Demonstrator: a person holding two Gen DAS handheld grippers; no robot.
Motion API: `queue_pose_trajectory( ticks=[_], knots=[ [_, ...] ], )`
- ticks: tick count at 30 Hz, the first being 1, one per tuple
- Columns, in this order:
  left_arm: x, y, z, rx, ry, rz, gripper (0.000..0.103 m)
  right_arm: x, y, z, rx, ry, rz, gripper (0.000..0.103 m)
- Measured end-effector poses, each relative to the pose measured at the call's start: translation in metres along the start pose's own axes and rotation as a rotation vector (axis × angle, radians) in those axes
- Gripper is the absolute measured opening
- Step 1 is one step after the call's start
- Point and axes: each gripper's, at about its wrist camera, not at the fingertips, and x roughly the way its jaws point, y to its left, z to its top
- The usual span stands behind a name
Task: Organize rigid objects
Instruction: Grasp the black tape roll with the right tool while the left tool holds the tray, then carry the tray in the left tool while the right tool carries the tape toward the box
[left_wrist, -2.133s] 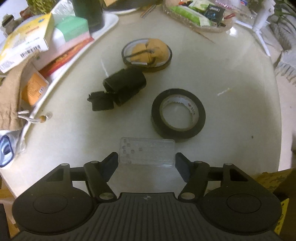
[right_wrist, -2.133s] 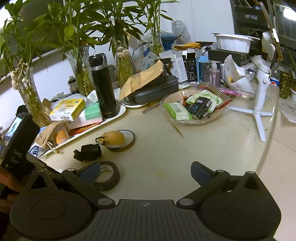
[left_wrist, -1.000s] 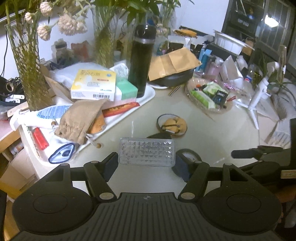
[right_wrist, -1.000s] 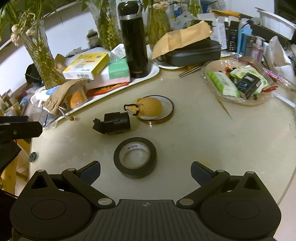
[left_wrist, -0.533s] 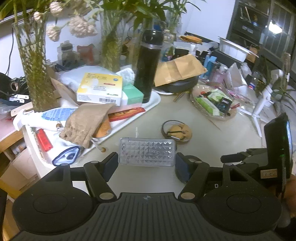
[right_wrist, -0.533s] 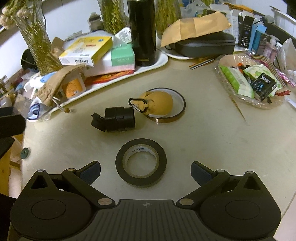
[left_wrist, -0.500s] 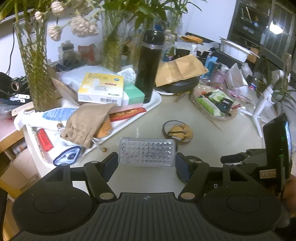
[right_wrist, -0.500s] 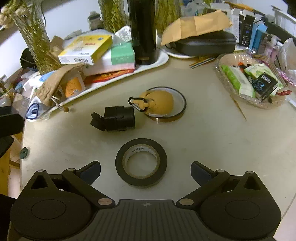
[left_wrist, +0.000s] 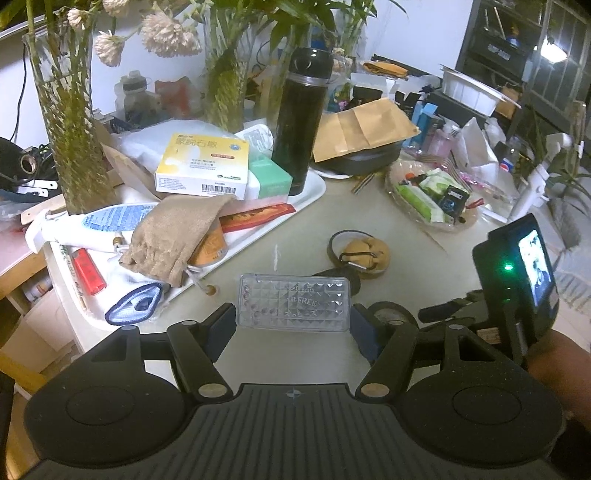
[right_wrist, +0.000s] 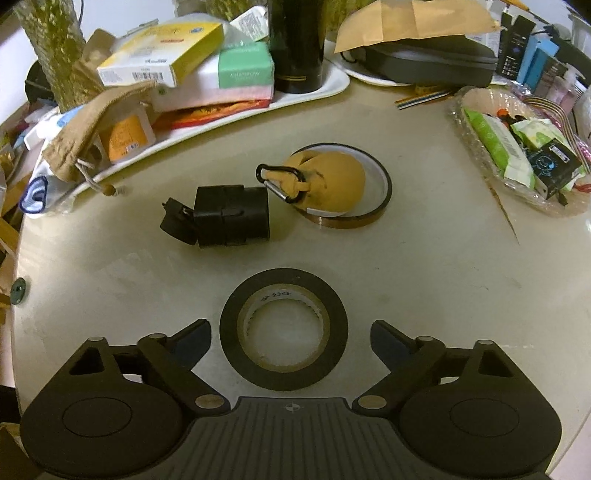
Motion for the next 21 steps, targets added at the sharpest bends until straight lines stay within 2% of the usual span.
queue_pose_trajectory(
  ticks=[5,13,21],
  knots=[
    [0.001,-0.001,-0.001,0.005,0.008,-0.003,0.067,0.002,0.003,-0.001,-0.028,0.013,0.009,0.075],
    [0.003,-0.001,-0.002,0.01,0.017,-0.006,0.067,-0.005,0.007,-0.004,-0.053,-0.008,0.009,0.075],
    [0.004,-0.004,-0.003,0.022,0.026,-0.013,0.067,-0.021,0.0,-0.005,-0.023,-0.05,0.018,0.075]
  ],
)
